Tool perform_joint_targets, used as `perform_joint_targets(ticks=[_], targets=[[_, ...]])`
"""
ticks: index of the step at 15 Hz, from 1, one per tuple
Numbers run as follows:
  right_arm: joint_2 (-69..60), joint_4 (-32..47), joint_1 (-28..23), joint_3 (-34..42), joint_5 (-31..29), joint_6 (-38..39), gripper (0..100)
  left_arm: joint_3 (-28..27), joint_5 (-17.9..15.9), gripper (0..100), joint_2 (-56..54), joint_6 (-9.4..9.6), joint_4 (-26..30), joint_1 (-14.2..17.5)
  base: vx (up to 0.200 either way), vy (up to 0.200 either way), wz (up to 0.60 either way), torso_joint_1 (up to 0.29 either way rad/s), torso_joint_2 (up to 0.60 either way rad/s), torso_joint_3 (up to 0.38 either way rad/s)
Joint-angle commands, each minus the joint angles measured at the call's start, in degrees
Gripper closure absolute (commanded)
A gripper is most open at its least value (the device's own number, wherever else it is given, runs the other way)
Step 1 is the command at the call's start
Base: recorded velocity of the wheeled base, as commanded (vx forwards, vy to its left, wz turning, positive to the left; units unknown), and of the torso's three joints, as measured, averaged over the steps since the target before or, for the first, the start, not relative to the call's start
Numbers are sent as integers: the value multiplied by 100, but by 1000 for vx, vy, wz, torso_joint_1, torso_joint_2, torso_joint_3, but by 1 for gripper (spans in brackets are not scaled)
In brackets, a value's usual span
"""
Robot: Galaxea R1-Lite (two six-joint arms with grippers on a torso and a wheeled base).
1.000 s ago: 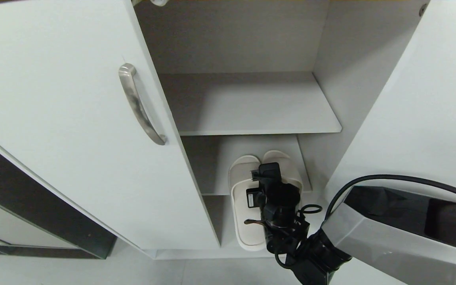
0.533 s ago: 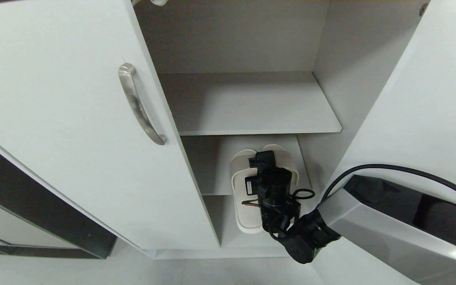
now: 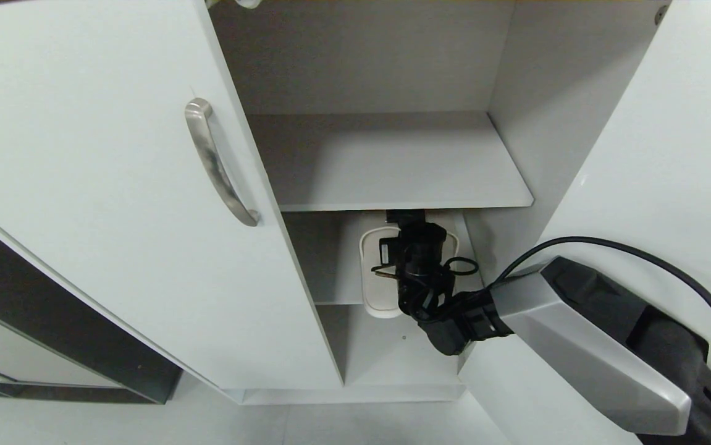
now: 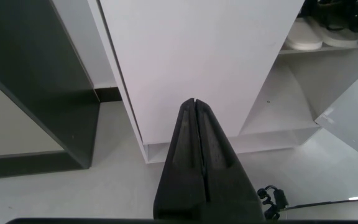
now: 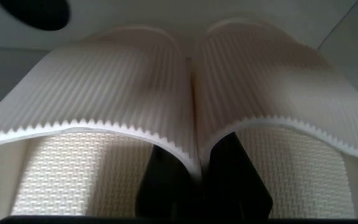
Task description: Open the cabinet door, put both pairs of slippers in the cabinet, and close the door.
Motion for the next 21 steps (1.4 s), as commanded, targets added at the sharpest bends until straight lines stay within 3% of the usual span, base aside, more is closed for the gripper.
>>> perform_joint_targets(ticks=[1, 9, 10, 17, 21], targets=[[219, 11, -41, -245, -2, -4, 100, 0, -2, 100, 2, 2, -1, 0, 0, 0, 0, 0, 0, 0], [298, 11, -85, -245, -2, -4, 100, 0, -2, 100, 2, 2, -1, 0, 0, 0, 0, 0, 0, 0], [298, 20, -85, -245, -2, -4, 0, 0, -2, 100, 2, 2, -1, 0, 0, 0, 0, 0, 0, 0], [79, -15, -32, 133, -11, -12, 0, 0, -2, 100, 2, 2, -1, 0, 0, 0, 0, 0, 0, 0], [-502, -490, 91, 1240, -20, -12, 0, 0, -2, 100, 2, 10, -1, 0, 0, 0, 0, 0, 0, 0]])
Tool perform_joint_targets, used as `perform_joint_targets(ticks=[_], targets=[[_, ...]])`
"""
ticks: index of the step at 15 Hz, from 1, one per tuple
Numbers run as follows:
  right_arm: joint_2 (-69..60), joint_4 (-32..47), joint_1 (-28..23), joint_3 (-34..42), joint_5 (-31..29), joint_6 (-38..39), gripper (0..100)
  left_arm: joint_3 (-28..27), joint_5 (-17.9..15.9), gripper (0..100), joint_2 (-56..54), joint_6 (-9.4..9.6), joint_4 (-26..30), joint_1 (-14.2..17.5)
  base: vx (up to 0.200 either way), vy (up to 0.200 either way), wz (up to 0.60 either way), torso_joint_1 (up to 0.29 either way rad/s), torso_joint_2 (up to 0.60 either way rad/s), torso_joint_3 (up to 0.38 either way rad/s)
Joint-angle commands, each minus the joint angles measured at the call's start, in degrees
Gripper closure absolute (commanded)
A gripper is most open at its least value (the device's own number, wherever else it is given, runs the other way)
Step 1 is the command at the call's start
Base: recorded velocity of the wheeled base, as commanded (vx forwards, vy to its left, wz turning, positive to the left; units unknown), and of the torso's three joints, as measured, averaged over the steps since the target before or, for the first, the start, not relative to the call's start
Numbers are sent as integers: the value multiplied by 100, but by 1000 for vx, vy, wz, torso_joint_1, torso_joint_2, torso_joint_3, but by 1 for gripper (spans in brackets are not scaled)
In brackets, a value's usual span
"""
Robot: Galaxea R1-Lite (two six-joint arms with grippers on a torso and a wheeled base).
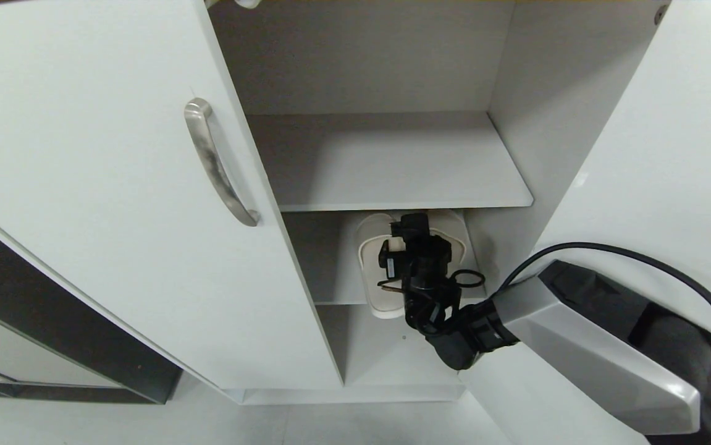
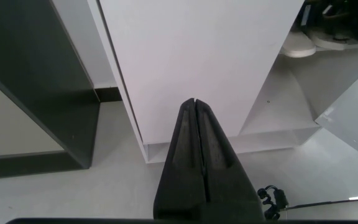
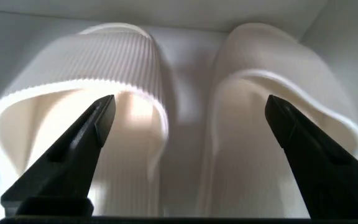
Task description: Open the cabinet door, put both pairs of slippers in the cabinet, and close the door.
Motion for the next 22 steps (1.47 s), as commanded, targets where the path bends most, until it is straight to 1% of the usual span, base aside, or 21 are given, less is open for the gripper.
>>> perform_joint_targets(ticks=[1, 4, 5, 7, 17, 22], targets=[[-672, -415, 169, 1027, -7, -6, 0, 0, -2, 100, 2, 2, -1, 0, 0, 0, 0, 0, 0, 0], [-1252, -1153, 459, 2486, -33, -15, 0, 0, -2, 100, 2, -7, -1, 0, 0, 0, 0, 0, 0, 0], [-1349, -1241, 547, 2768, -33, -24, 0, 0, -2, 100, 2, 2, -1, 0, 0, 0, 0, 0, 0, 0], [-1393, -1241, 626, 2847, -33, -24, 0, 0, -2, 100, 2, 2, -1, 0, 0, 0, 0, 0, 0, 0], [-1402, -1303, 758, 3022, -42, -24, 0, 0, -2, 100, 2, 2, -1, 0, -200, 0, 0, 0, 3, 4], [-1472, -1461, 758, 3172, -51, -33, 0, 0, -2, 100, 2, -7, -1, 0, 0, 0, 0, 0, 0, 0]])
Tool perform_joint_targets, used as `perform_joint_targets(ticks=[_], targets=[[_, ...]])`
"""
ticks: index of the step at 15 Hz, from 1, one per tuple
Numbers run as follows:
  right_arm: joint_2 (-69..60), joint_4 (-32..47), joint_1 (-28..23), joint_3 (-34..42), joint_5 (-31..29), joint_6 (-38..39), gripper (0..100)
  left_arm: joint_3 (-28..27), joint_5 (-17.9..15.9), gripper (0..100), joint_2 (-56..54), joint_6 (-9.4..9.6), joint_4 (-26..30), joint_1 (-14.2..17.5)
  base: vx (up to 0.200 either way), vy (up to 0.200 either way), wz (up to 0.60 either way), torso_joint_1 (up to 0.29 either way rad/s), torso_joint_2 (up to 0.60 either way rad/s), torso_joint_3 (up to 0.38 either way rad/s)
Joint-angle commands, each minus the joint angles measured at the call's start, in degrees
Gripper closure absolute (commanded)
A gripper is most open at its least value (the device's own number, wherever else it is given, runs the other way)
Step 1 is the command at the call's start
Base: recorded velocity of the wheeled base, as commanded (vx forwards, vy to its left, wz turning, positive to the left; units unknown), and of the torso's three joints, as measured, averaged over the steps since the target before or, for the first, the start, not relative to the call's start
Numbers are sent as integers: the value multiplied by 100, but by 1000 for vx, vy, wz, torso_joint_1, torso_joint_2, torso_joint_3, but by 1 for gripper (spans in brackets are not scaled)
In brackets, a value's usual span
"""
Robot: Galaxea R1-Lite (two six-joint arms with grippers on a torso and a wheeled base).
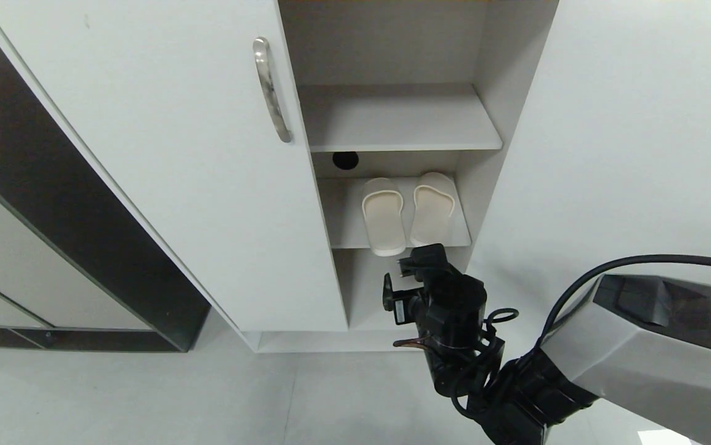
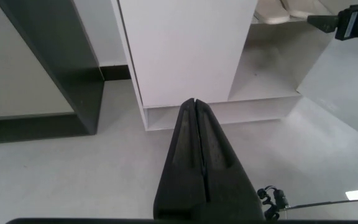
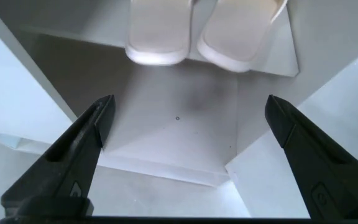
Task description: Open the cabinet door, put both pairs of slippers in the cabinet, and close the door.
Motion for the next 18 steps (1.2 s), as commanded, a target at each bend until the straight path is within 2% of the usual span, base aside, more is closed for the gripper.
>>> perform_joint_targets(ticks=[1, 4, 18], targets=[[-45, -4, 10, 32, 4, -2, 0, 0, 1, 100, 2, -5, 1, 0, 0, 0, 0, 0, 0, 0], [-63, -4, 28, 41, 4, -2, 0, 0, 1, 100, 2, 4, 1, 0, 0, 0, 0, 1, 1, 35], [-54, -4, 37, 50, 4, -2, 0, 0, 1, 100, 2, -5, 1, 0, 0, 0, 0, 2, 4, 194]])
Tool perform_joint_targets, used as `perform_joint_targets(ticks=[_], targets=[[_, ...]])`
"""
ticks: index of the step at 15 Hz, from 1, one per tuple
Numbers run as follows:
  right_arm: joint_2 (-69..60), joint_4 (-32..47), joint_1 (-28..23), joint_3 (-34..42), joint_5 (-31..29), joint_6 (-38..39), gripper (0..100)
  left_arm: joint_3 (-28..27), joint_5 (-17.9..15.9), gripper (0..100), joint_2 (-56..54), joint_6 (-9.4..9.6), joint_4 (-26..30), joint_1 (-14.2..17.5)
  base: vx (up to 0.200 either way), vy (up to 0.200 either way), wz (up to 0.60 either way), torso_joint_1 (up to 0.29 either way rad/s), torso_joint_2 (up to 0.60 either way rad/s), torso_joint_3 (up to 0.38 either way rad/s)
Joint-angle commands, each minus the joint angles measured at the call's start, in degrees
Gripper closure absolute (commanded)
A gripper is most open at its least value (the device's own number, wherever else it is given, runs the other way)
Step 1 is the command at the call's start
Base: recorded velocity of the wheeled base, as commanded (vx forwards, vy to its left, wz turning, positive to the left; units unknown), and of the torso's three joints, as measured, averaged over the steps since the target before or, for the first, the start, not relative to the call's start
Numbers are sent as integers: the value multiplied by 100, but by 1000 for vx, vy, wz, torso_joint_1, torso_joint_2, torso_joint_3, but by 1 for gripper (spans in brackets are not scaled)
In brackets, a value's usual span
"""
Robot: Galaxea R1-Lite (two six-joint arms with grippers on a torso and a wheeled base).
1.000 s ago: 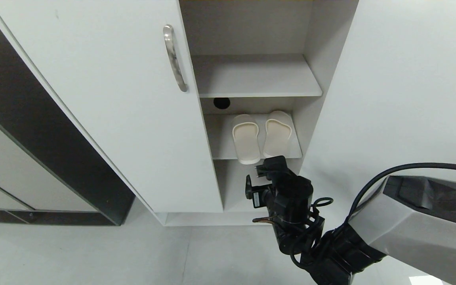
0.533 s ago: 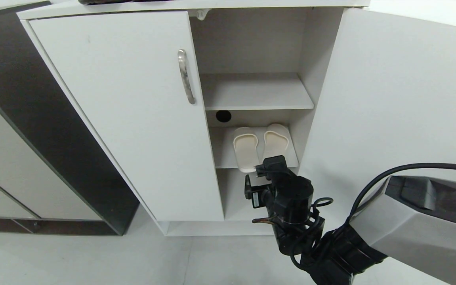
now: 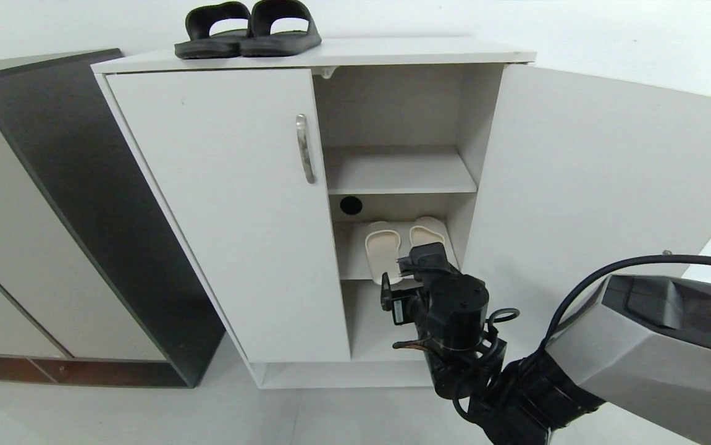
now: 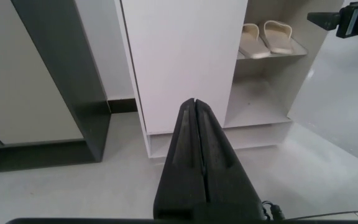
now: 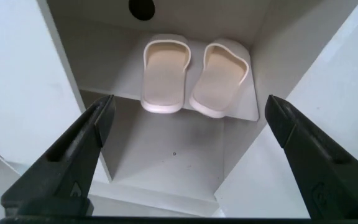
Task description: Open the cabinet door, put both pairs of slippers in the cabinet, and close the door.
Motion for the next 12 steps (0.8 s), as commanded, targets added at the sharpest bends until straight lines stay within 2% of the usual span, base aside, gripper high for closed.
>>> perform_joint_targets(ticks=[1, 9, 12], targets=[[1, 3, -1, 78, -1, -2, 0, 0, -2, 100, 2, -1, -1, 0, 0, 0, 0, 2, 2, 90], [-149, 3, 87, 483, 245, -2, 0, 0, -2, 100, 2, -1, -1, 0, 0, 0, 0, 1, 0, 6], [-149, -6, 87, 500, 307, -2, 0, 0, -2, 100, 2, -1, -1, 0, 0, 200, 0, 1, -1, 7]])
